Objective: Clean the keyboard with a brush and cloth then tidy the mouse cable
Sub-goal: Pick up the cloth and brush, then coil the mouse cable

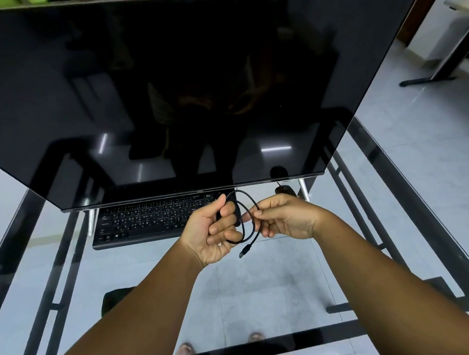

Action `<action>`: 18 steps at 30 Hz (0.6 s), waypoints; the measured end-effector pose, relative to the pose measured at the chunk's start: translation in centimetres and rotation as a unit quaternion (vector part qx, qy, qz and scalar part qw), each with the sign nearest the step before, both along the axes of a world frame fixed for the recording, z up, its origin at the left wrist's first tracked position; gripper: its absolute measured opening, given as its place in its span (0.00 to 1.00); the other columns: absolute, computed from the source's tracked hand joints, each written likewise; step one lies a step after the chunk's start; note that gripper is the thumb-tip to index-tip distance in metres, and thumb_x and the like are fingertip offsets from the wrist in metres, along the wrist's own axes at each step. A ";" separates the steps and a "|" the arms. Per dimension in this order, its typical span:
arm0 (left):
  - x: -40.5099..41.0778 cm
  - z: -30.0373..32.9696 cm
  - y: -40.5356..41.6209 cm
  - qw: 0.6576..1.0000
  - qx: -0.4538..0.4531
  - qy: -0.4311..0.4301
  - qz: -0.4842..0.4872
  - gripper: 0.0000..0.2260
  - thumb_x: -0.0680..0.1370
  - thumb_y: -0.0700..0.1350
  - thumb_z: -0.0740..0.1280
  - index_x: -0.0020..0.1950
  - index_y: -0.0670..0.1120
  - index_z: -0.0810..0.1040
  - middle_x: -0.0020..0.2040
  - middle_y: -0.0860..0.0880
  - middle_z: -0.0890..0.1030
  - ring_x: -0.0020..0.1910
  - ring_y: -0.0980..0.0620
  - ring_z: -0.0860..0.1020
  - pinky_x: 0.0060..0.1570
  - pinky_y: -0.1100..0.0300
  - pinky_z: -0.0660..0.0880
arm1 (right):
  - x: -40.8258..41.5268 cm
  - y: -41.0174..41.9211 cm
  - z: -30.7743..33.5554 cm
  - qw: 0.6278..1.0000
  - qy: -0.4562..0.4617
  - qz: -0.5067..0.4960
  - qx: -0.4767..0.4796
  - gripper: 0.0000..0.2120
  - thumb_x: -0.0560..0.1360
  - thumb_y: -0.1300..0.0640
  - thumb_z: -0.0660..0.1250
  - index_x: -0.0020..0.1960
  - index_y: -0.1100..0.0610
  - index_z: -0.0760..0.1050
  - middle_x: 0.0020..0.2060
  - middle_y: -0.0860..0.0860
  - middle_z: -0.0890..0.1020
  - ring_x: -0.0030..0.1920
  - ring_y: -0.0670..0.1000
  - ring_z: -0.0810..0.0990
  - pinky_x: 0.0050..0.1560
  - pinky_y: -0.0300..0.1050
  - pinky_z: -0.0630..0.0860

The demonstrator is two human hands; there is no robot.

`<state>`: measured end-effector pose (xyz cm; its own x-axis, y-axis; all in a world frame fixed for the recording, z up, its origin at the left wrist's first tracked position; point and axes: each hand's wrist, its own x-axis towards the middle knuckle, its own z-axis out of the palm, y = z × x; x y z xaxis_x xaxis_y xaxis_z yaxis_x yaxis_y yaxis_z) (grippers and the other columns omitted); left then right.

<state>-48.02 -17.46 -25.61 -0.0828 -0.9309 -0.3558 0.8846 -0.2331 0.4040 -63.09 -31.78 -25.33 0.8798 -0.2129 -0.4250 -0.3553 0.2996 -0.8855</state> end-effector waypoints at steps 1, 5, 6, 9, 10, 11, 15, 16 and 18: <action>-0.1 0.0 0.0 1.000 0.000 -0.002 -0.001 0.19 0.81 0.53 0.56 0.33 0.45 0.70 0.17 0.53 0.63 0.16 0.56 0.50 0.24 0.67 0.67 | 0.0 0.1 0.0 1.000 0.001 0.003 0.004 0.13 0.80 0.63 0.61 0.59 0.71 0.76 0.36 0.55 0.80 0.32 0.49 0.77 0.33 0.37 0.73; -0.1 -0.2 0.1 1.000 -0.001 -0.005 -0.002 0.19 0.80 0.53 0.56 0.33 0.45 0.70 0.17 0.52 0.63 0.16 0.55 0.50 0.24 0.66 0.67 | 0.0 0.2 0.1 1.000 -0.003 0.005 0.014 0.13 0.80 0.62 0.62 0.58 0.69 0.77 0.35 0.54 0.80 0.31 0.49 0.77 0.33 0.38 0.72; -0.1 -0.3 0.1 1.000 -0.002 -0.002 -0.003 0.19 0.80 0.53 0.56 0.33 0.45 0.70 0.17 0.52 0.63 0.16 0.55 0.51 0.24 0.66 0.68 | 0.0 0.2 0.1 1.000 -0.003 0.008 0.016 0.12 0.80 0.62 0.62 0.58 0.68 0.77 0.35 0.54 0.80 0.32 0.49 0.77 0.33 0.38 0.72; -0.1 -0.4 0.2 1.000 -0.004 0.004 -0.004 0.19 0.81 0.53 0.56 0.33 0.45 0.69 0.17 0.52 0.63 0.16 0.55 0.51 0.24 0.66 0.68 | -0.2 0.4 0.0 1.000 -0.005 0.017 0.021 0.11 0.80 0.62 0.61 0.57 0.67 0.78 0.35 0.54 0.79 0.32 0.49 0.76 0.33 0.38 0.72; -0.2 -0.4 0.2 1.000 -0.004 0.005 -0.002 0.19 0.81 0.53 0.56 0.33 0.45 0.69 0.17 0.52 0.63 0.16 0.55 0.51 0.24 0.66 0.68 | -0.3 0.4 0.0 1.000 -0.006 0.017 0.023 0.11 0.80 0.62 0.61 0.57 0.67 0.78 0.34 0.54 0.79 0.32 0.49 0.76 0.33 0.38 0.72; -0.2 -0.4 0.2 1.000 -0.004 0.005 -0.001 0.19 0.81 0.53 0.56 0.33 0.45 0.69 0.17 0.52 0.63 0.16 0.55 0.51 0.24 0.66 0.69 | -0.3 0.4 0.0 0.999 -0.008 0.017 0.025 0.11 0.80 0.62 0.61 0.56 0.67 0.78 0.34 0.54 0.79 0.31 0.49 0.76 0.33 0.37 0.72; -0.4 -0.4 0.3 1.000 0.003 -0.004 0.010 0.18 0.80 0.53 0.57 0.35 0.45 0.70 0.17 0.52 0.63 0.14 0.56 0.53 0.24 0.66 0.69 | -0.4 0.6 -0.1 0.999 -0.018 0.009 0.037 0.09 0.80 0.63 0.62 0.52 0.64 0.80 0.35 0.55 0.78 0.31 0.48 0.75 0.31 0.36 0.71; -0.4 -0.4 0.4 1.000 0.005 -0.007 0.013 0.17 0.80 0.52 0.58 0.35 0.45 0.70 0.17 0.52 0.62 0.13 0.56 0.56 0.24 0.66 0.69 | -0.4 0.6 -0.2 0.999 -0.021 0.007 0.042 0.08 0.80 0.63 0.62 0.51 0.64 0.80 0.35 0.55 0.78 0.30 0.48 0.75 0.31 0.36 0.71; -0.4 -0.5 0.4 1.000 0.007 -0.010 0.019 0.16 0.80 0.52 0.58 0.37 0.45 0.71 0.17 0.52 0.62 0.13 0.57 0.59 0.25 0.66 0.69 | -0.5 0.7 -0.3 0.998 -0.028 0.008 0.051 0.08 0.79 0.62 0.62 0.51 0.64 0.79 0.34 0.54 0.78 0.30 0.47 0.75 0.30 0.36 0.71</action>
<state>-48.45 -17.06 -26.12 -0.0397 -0.9278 -0.3709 0.8847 -0.2052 0.4187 -63.64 -31.12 -25.63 0.9057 -0.1571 -0.3938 -0.3111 0.3849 -0.8689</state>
